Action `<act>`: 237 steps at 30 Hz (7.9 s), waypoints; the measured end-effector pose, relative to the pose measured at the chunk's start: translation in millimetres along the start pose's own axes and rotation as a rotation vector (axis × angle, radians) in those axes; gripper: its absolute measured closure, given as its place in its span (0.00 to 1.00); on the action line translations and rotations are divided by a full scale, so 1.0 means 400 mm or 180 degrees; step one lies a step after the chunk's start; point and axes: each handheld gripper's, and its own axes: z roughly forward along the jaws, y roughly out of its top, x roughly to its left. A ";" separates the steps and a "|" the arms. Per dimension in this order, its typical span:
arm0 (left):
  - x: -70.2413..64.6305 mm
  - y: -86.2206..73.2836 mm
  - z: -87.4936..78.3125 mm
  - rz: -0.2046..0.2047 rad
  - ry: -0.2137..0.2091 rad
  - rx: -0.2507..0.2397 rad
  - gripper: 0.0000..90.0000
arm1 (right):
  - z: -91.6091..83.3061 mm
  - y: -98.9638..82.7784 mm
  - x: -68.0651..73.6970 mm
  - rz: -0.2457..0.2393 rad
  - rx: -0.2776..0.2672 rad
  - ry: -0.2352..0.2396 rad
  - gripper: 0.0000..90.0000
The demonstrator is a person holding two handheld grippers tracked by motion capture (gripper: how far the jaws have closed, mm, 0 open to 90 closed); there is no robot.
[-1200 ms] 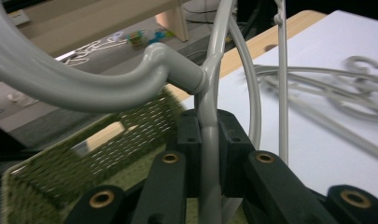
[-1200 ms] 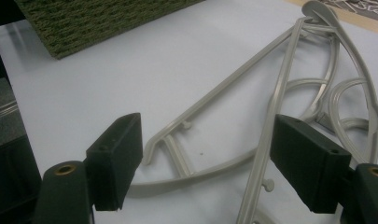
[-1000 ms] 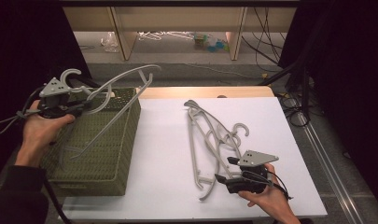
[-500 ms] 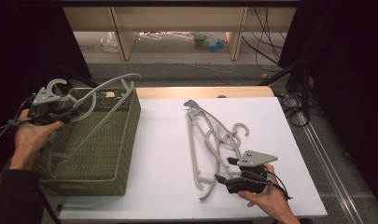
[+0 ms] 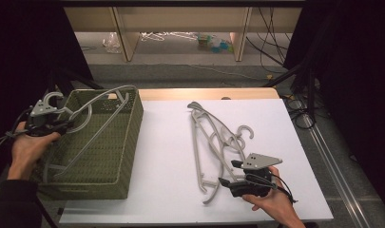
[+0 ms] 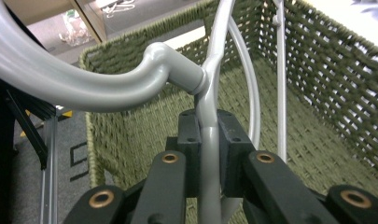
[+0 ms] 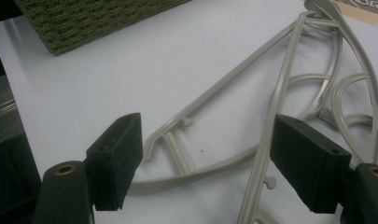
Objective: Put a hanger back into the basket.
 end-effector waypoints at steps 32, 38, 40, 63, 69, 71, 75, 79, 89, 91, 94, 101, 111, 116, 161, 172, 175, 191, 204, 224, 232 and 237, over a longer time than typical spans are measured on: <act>-0.016 -0.059 0.122 -0.0070 -0.0103 0.0423 0.89 | 0.002 -0.001 -0.001 0.0009 0.0000 -0.0009 0.30; -0.017 -0.072 0.144 -0.0126 -0.0098 0.0499 0.89 | 0.002 -0.001 -0.001 0.0010 0.0014 0.0006 0.30; -0.010 -0.078 0.148 -0.0176 -0.0073 0.0506 0.89 | 0.002 -0.001 -0.001 0.0013 0.0010 0.0000 0.30; -0.086 -0.042 0.026 -0.0691 -0.0109 -0.0332 0.41 | 0.004 -0.003 -0.004 0.0027 0.0031 -0.0006 0.30; -0.179 -0.007 -0.004 -0.0640 -0.0407 -0.0659 0.37 | 0.007 -0.004 -0.008 0.0012 0.0018 -0.0011 0.30; -0.210 0.006 -0.013 -0.0583 -0.0497 -0.0741 0.35 | 0.007 -0.005 -0.010 0.0000 0.0003 -0.0014 0.30; -0.273 0.028 -0.028 -0.0478 -0.0694 -0.0875 0.34 | 0.007 -0.007 -0.010 0.0017 0.0009 -0.0003 0.30; -0.340 0.045 -0.039 -0.0465 -0.0972 -0.0964 0.33 | 0.008 -0.008 -0.012 0.0024 0.0010 0.0004 0.30; -0.492 0.042 -0.060 -0.0227 -0.1414 -0.1116 0.27 | 0.008 -0.013 -0.015 0.0074 0.0007 -0.0002 0.29; -0.518 0.031 -0.060 -0.0216 -0.1493 -0.1145 0.25 | 0.009 -0.012 -0.016 0.0075 -0.0017 -0.0022 0.27; -0.551 0.008 -0.061 -0.0250 -0.1515 -0.1216 0.23 | 0.009 -0.012 -0.016 0.0102 -0.0041 -0.0051 0.24; -0.598 -0.032 -0.046 -0.0159 -0.1664 -0.1215 0.20 | 0.009 -0.013 -0.018 0.0130 -0.0082 -0.0072 0.20; -0.662 -0.082 -0.020 -0.0076 -0.1696 -0.1147 0.20 | 0.006 -0.014 -0.032 0.0119 -0.0070 -0.0131 0.19; -0.672 -0.092 -0.016 -0.0031 -0.1746 -0.1133 0.20 | 0.007 -0.022 -0.066 0.0189 -0.0040 -0.0245 0.19; -0.667 -0.106 -0.002 0.0029 -0.1738 -0.1041 0.22 | 0.155 -0.036 -0.267 0.0832 0.1038 -0.0891 0.77; -0.663 -0.106 0.000 0.0050 -0.1733 -0.1035 0.22 | 0.152 -0.032 -0.274 0.0966 0.1070 -0.0890 0.83; -0.661 -0.106 0.001 0.0028 -0.1758 -0.1054 0.22 | 0.150 -0.032 -0.276 0.0943 0.1064 -0.0887 0.84; -0.658 -0.107 0.007 0.0046 -0.1751 -0.0995 0.22 | 0.082 0.021 -0.273 0.0800 0.0857 -0.1022 0.91; -0.651 -0.107 0.009 0.0029 -0.1774 -0.0990 0.22 | 0.093 0.048 -0.216 0.0333 0.0874 -0.0670 0.91; -0.648 -0.109 0.007 0.0132 -0.1693 -0.0966 0.22 | 0.057 0.078 -0.100 -0.0430 0.0897 -0.0098 0.91; -0.652 -0.104 0.012 0.0155 -0.1747 -0.0971 0.21 | 0.053 0.090 -0.070 -0.0629 0.0934 0.0145 0.91; -0.662 -0.100 0.019 0.0248 -0.1774 -0.0906 0.21 | 0.054 0.092 -0.052 -0.0694 0.0918 0.0220 0.91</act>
